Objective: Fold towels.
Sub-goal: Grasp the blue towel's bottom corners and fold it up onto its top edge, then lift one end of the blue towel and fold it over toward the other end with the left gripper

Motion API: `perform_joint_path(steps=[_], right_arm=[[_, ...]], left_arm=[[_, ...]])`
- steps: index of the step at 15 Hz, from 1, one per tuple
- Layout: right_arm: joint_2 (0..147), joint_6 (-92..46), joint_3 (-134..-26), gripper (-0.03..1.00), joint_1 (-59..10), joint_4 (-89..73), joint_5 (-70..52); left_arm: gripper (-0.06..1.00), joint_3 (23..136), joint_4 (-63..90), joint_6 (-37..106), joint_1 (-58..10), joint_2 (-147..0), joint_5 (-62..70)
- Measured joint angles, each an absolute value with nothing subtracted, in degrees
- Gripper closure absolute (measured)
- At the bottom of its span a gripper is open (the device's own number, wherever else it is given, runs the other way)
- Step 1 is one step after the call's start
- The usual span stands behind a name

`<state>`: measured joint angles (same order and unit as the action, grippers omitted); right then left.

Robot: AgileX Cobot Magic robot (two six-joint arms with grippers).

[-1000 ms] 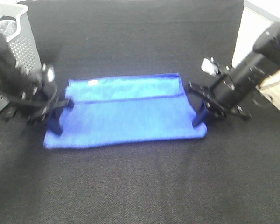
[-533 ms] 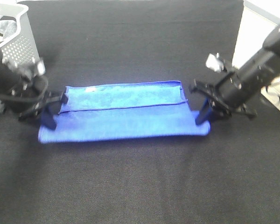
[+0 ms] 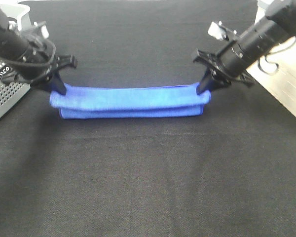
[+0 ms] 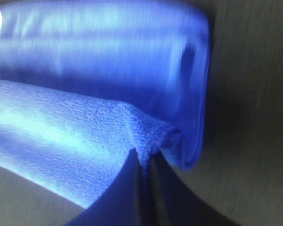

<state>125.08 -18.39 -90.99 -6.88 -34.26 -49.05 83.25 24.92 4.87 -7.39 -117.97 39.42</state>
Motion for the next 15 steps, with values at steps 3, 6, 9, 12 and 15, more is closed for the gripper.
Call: perform_joint_path(steps=[3, 6, 9, 12, 15], right_arm=[[130.98, -17.36, -99.81, 0.97, -6.88, -33.46, -50.94], [136.77, -17.36, -104.39, 0.97, -6.88, -33.17, -50.53], [137.8, -17.13, -104.74, 0.74, -6.88, -33.0, -50.08], [137.74, -13.41, -104.74, 0.16, -6.88, -32.95, -52.02], [137.62, -12.95, -104.74, 0.06, -6.88, -32.95, -54.43]], left_arm=[[0.94, 89.78, 24.92, 4.64, -6.13, -124.22, 40.39], [0.93, 93.91, 24.98, 4.64, -6.13, -129.77, 40.22], [0.65, 94.54, 25.44, 4.64, -6.13, -131.72, 40.05], [0.11, 94.94, 25.61, 4.64, -6.07, -131.78, 40.39], [0.05, 94.94, 25.55, 4.64, -6.02, -131.78, 41.31]])
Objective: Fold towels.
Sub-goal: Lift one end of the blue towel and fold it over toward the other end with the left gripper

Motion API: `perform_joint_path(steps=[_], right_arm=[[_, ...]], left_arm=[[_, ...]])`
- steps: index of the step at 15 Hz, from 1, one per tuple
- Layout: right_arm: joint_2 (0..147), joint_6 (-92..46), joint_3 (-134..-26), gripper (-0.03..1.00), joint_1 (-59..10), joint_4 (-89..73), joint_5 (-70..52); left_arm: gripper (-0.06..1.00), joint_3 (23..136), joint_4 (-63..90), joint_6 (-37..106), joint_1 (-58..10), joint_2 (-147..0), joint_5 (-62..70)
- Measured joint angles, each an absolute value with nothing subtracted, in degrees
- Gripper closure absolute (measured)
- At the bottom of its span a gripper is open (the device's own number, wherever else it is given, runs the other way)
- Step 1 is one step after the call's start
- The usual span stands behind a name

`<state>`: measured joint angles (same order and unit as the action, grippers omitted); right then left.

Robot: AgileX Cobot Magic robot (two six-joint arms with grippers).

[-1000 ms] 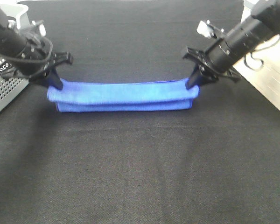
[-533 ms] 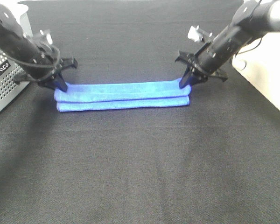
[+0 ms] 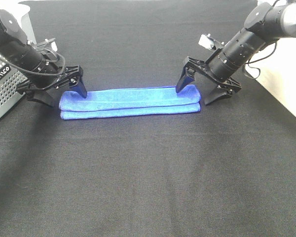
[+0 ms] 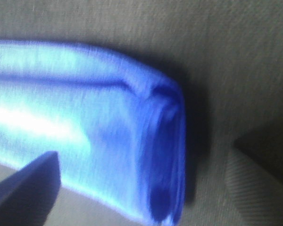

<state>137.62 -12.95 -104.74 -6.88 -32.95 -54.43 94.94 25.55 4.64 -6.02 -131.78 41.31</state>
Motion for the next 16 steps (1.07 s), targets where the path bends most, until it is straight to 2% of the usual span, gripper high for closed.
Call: perform_joint_path(steps=[4, 5, 6, 7, 9, 10, 11, 13, 16], right_arm=[[137.62, -12.95, -104.74, 0.05, -6.88, -32.95, -54.72], [137.62, -12.95, -104.85, 0.05, -6.88, -32.95, -54.72], [137.62, -12.95, -104.91, 0.05, -6.88, -32.95, -54.72], [137.62, -12.95, -104.91, 0.05, -6.88, -32.95, -54.72], [137.62, -12.95, -104.91, 0.05, -6.88, -32.95, -54.77], [137.62, -12.95, -104.91, 0.05, -6.88, -32.95, -54.83], [137.62, -12.95, -104.91, 0.05, -6.88, -32.95, -54.95], [137.51, -12.95, -104.91, 0.05, -6.88, -32.72, -55.29], [135.28, -12.95, -104.91, 0.05, -6.88, -32.03, -55.63]], left_arm=[[0.07, 95.11, 28.99, 4.76, -6.19, -133.1, 40.91], [0.11, 95.17, 29.05, 4.81, -6.59, -133.27, 40.45], [0.24, 95.23, 29.28, 4.81, -7.16, -133.61, 39.71], [0.24, 95.23, 29.28, 4.81, -7.16, -133.61, 39.71], [0.57, 95.23, 29.56, 4.76, -7.51, -134.24, 39.65], [0.78, 95.23, 29.62, 4.64, -7.62, -134.42, 39.65], [0.87, 95.23, 29.16, 4.64, -7.62, -134.47, 39.71], [0.87, 95.34, 26.87, 3.95, -7.68, -134.13, 40.39], [0.87, 95.8, 12.78, -3.15, -6.99, -128.74, 46.24]])
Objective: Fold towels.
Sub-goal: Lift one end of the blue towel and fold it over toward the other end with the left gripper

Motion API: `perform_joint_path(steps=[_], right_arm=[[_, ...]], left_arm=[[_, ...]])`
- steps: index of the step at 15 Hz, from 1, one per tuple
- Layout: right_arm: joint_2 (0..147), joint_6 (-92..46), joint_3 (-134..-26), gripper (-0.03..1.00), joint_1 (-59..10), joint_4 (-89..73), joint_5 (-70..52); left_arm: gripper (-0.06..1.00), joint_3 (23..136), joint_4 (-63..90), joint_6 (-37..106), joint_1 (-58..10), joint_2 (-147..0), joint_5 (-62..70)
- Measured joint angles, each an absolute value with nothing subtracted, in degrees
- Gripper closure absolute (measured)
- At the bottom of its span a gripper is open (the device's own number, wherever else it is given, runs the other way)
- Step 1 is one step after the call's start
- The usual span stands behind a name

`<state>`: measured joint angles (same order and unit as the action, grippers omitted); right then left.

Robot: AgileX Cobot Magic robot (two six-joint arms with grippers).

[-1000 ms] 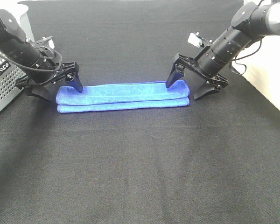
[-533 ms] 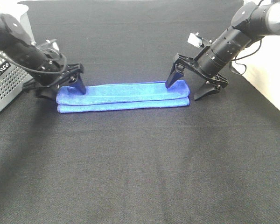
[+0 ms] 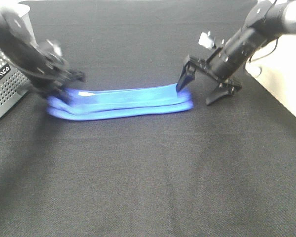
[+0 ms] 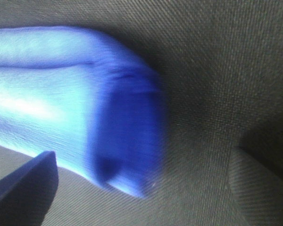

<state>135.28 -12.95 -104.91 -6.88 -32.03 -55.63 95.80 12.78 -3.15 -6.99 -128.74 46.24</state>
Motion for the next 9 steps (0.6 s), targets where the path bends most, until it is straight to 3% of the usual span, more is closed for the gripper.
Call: perform_joint_path(steps=[4, 9], right_arm=[[133.38, -12.66, -104.91, 0.05, -6.88, -31.74, -58.5], [131.38, -12.26, -104.91, 0.05, -6.88, -31.63, -61.13]], left_arm=[[0.87, 103.93, 9.22, -6.7, -7.91, -125.71, 57.07], [0.87, 114.36, 13.29, -13.18, -18.28, -126.85, 61.99]])
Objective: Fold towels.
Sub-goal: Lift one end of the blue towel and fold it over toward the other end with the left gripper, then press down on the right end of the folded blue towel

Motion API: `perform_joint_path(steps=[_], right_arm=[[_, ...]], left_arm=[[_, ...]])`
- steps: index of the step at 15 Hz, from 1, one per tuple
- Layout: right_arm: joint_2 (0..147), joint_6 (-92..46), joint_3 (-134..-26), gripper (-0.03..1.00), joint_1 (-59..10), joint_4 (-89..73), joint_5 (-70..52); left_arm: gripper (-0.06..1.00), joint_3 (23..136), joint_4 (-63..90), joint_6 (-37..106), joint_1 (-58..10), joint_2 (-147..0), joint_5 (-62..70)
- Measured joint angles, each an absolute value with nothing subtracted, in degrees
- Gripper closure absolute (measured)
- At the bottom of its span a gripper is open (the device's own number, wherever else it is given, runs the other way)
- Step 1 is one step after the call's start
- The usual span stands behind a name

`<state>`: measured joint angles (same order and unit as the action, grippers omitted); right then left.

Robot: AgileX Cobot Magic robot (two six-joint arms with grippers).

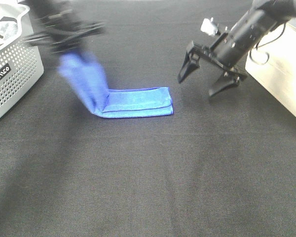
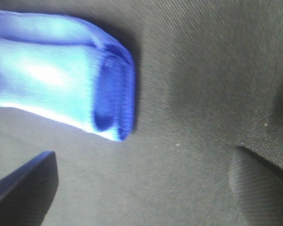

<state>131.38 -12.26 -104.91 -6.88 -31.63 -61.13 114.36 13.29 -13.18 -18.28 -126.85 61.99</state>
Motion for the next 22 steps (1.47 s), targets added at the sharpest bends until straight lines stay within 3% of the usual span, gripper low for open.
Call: perform_joint_path(steps=[6, 8, 12, 14, 17, 22], right_arm=[[128.57, -11.34, -104.91, 0.05, -6.88, -31.57, -60.62], [128.34, -11.29, -104.91, 0.05, -6.88, -31.51, -60.5], [128.34, -11.29, -104.91, 0.05, -6.88, -31.23, -59.64], [128.34, -11.29, -104.91, 0.05, -6.88, -31.0, -59.53], [128.34, -11.29, -104.91, 0.05, -6.88, -31.0, -59.47], [128.34, -16.56, -104.91, 0.05, -9.51, -43.89, -61.08]], left_arm=[[0.87, 122.1, 15.24, -18.74, -23.84, -135.62, 62.11], [0.77, 123.93, 16.73, -20.57, -25.73, -139.11, 59.36], [0.4, 124.05, 23.03, -20.86, -28.19, -141.29, 50.13], [0.3, 124.05, 24.64, -20.91, -28.48, -141.29, 48.47], [0.29, 124.05, 24.64, -20.86, -27.73, -140.6, 48.3], [0.28, 124.16, 15.01, -20.57, -17.99, -134.42, 53.11]])
